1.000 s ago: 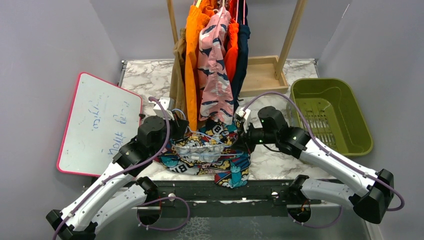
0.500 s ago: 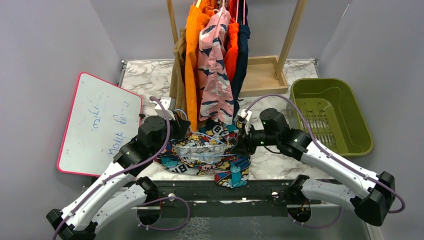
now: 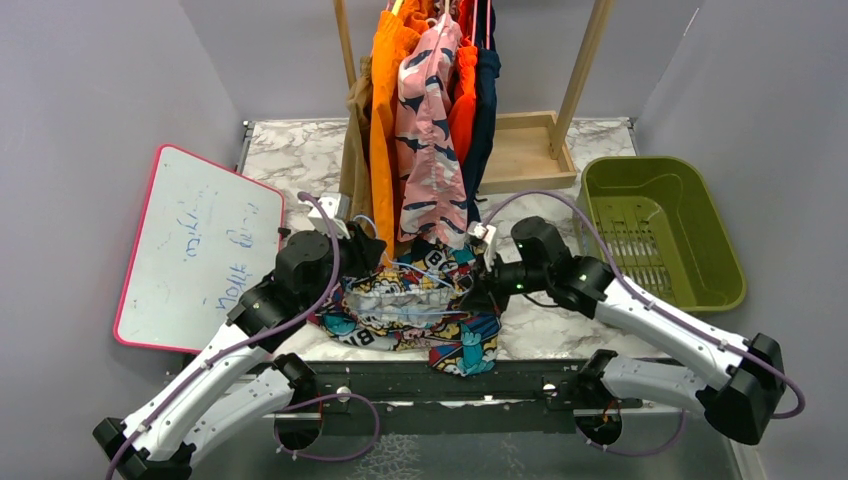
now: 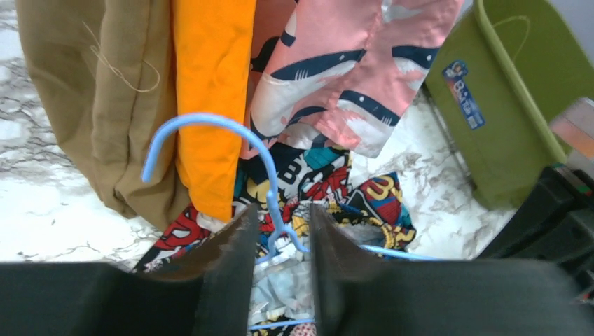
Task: Remove the shorts from the hanger
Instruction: Remove the shorts from the hanger, then place the hanger on the clothes rod.
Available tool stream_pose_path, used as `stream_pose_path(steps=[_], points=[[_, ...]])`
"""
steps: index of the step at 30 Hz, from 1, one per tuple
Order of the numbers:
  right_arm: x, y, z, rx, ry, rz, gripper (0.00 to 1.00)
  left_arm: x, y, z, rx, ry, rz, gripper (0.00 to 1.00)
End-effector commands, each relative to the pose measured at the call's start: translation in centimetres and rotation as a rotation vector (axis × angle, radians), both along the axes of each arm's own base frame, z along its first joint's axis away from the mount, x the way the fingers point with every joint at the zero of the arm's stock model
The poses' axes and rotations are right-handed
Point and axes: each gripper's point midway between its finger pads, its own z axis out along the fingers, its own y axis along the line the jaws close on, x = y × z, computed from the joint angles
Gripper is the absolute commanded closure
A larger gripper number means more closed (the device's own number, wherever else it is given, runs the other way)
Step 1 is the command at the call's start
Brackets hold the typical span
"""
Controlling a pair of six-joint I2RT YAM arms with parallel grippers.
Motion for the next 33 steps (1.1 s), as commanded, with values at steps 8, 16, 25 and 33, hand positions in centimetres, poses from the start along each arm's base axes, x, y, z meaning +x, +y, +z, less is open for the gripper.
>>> stream_pose_path(steps=[8,16,25,33], points=[[-0.4,-4.1,2.9,0.036,-0.014,-0.271,0.99,-0.8,1.1,2.3,-0.078,-0.058,0.03,0.11],[-1.3,-8.4,7.2,0.184,-0.066,-0.484,0.99,-1.7,2.0,3.5,-0.143,-0.091,0.048,0.01],[-0.7,-16.1,14.3,0.305,-0.254,-0.804,0.99,-1.2,2.8,2.9,-0.162,-0.08,0.113,0.01],[-0.5,-21.9,20.2,0.398,-0.41,-1.016,0.99,-0.8,2.0,1.8,-0.127,-0.07,0.084,0.01]])
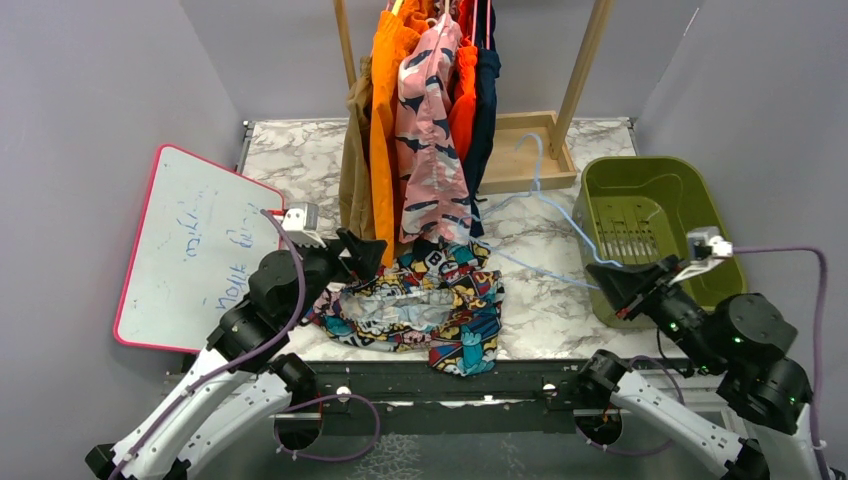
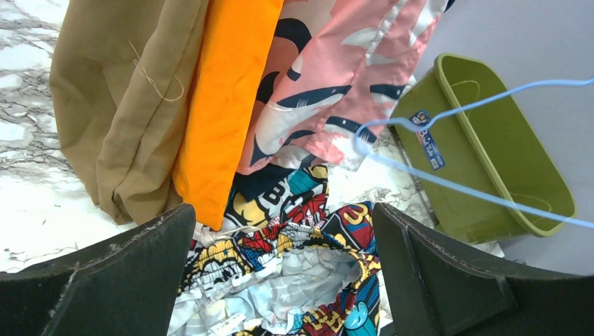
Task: Remove the shorts from the hanger
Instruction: Place the hanger on the clothes rod.
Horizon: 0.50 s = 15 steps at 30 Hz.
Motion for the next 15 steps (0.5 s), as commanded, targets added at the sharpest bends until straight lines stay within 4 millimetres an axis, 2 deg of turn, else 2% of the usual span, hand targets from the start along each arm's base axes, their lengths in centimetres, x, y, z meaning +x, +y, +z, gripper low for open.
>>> stream_pose_path(steps=[1,3,6,11,15], points=[[1.0,-4.6,2.4,0.005,-0.058,-0.218,0.99,0.6,-0.4,-0.9,0.013,-0.006,0.0,0.01],[1.5,-5.3,2.5,-0.023,-0.05,-0.269,0.99,0.9,-0.3,-1.5,-0.003,0.019,0.023,0.01],[2.5,-5.9,1.6,-0.073,-0.009,-0.342,0.99,1.2,0.0,-2.2,-0.016,0.042,0.06,0.01],[3.6,-5.7,0.4,-0.138,0.03,-0.377,0.99,1.3,0.0,-2.8,0.005,0.049,0.059,0.01],[4.7,-4.6,0.2,-0.134,0.018,-0.377,0.99,1.5,-0.2,-3.2,0.019,0.056,0.056,0.01]])
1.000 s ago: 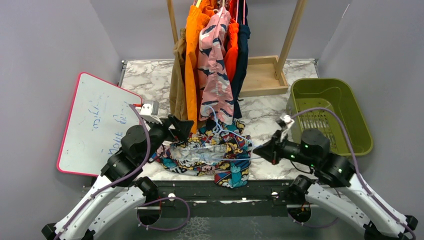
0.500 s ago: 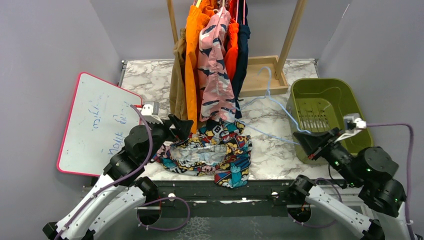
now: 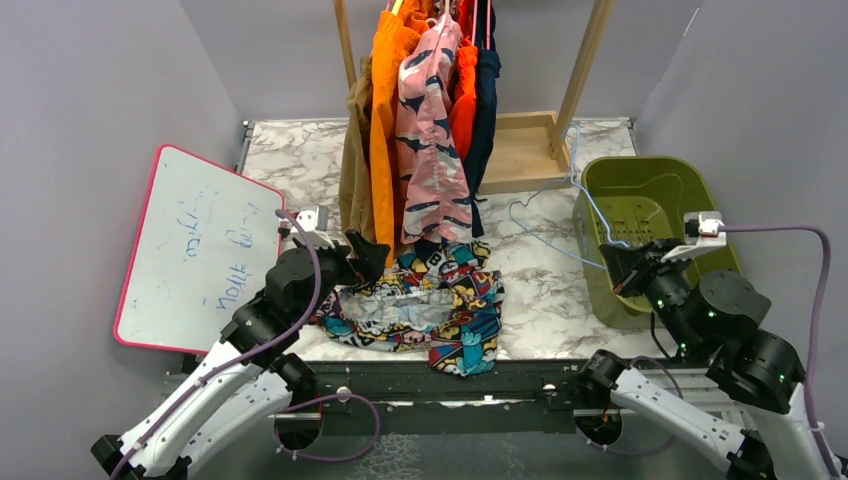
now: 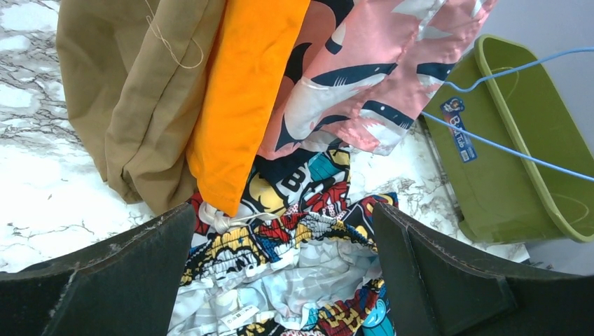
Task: Remove the shorts from the hanger
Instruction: Place the hanger on the clothes rod.
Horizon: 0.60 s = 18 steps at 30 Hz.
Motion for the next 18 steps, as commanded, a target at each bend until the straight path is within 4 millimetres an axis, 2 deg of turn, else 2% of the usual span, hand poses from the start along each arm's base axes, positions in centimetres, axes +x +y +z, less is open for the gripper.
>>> stream_pose_path(steps=[1,8,12,18], points=[[1.4,0.1,-0.1,-0.012,-0.027,-0.05,0.99,0.6,0.1,0.2,-0.004,-0.02,0.022,0.01],[4.4,1.3,1.3,-0.033,-0.135,-0.106,0.99,0.8,0.3,-1.2,0.051,-0.015,0.026,0.01],[6.4,1.5,3.4,-0.043,-0.249,-0.177,0.99,1.1,1.0,-1.4,0.099,-0.033,0.041,0.01],[9.3,2.8,6.7,-0.095,-0.415,-0.246,0.99,1.6,2.1,-1.7,0.252,-0.073,0.042,0.01]])
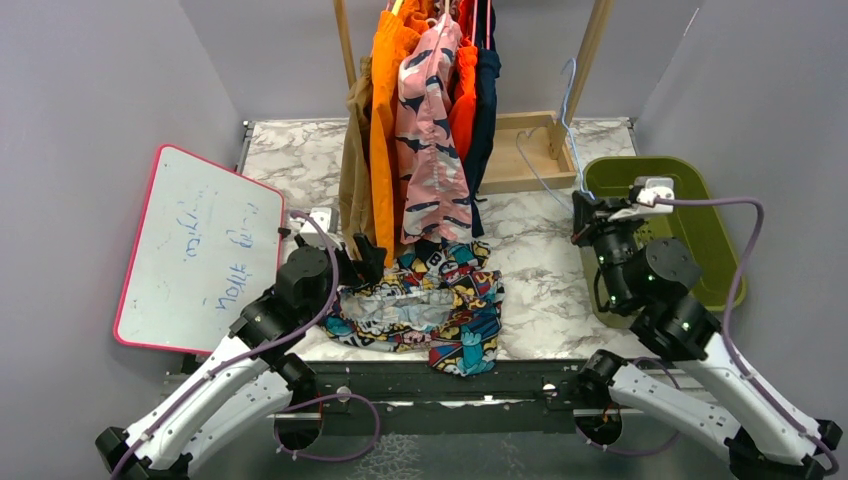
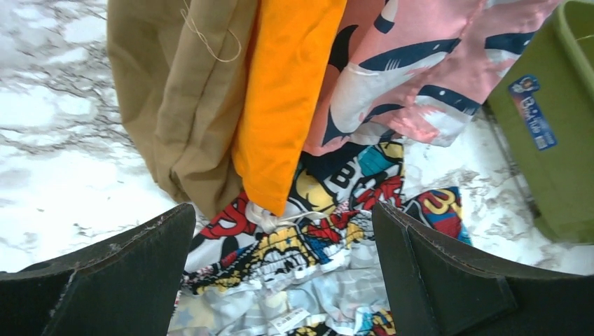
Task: Remove the shorts from the hanger
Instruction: Place the hanger on the clothes rod.
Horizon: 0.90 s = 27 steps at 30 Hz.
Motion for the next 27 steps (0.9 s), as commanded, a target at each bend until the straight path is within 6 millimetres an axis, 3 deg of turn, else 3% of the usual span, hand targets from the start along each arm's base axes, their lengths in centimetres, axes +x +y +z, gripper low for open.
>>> stream_pose_path(steps=[1,6,12,20,27], points=[[2.2,-0.3,5.9,0.004,-0.237,-0.117,0.99,0.8,1.1,0.5,0.143,-0.07,0.0,0.01],[4.8,1.4,7.9,-0.092,-0.315,-0.163,0.99,0.9,0.6,-0.4,0.273,-0.1,-0.088,0.01],[7.1,3.0,10.7,-0.135,-0.351,-0.158,0.99,0.6,0.2,-0.6,0.276,-0.169,-0.139,0.01],[10.1,3.7,12.2,-0.116,-0.342,-0.11,0.99,0.7,2.8,0.5,0.268,-0.205,-0.008,0.01],[13.3,4.4,13.1,-0.096,-0.318,-0.04,0.99,1.2,3.6,-0.1,0.267,-0.16,0.062,0.01]])
